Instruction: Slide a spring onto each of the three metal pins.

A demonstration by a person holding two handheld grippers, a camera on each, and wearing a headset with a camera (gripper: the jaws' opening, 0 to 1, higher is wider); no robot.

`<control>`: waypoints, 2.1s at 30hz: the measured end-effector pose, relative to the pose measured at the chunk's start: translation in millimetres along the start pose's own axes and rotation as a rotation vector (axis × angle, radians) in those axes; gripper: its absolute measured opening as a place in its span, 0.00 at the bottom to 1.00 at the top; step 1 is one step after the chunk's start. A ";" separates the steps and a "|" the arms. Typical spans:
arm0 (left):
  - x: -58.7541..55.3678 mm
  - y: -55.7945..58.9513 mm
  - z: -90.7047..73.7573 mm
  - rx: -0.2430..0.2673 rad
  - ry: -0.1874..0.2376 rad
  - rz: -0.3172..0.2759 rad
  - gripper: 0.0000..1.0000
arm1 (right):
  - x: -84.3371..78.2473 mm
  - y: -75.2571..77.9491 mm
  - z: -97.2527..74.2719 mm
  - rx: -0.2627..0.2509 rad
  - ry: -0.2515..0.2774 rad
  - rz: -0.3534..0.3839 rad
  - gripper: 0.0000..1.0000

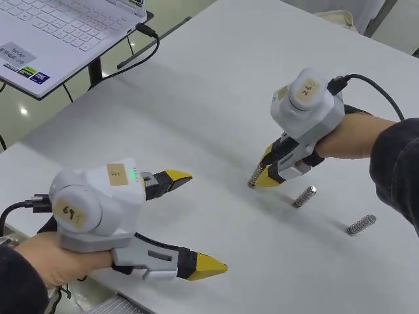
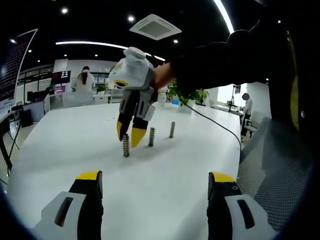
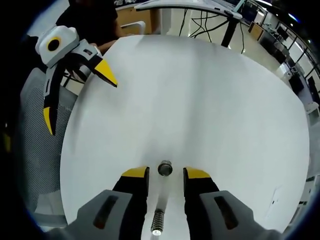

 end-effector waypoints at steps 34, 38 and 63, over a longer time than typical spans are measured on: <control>25.3 4.2 2.8 -0.013 0.008 0.039 0.86 | -16.9 -10.7 -50.9 -0.162 0.209 0.140 0.70; 28.1 5.3 3.6 -0.016 0.008 0.042 0.86 | -18.6 -14.7 -57.5 -0.198 0.254 0.152 0.78; 40.8 18.0 8.1 -0.025 0.019 0.053 0.87 | -49.4 -42.8 -103.1 -0.435 0.516 0.227 1.00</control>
Point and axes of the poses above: the centre of the closed fingertips' face, and the gripper's own axes: z roughly forward along the fingers, y roughly to its right, x roughly out of its top, the point moved 6 cm from there along -z, roughly backward along the fingers, and after that the axes turned 3 degrees about y, right-handed, at the moved point
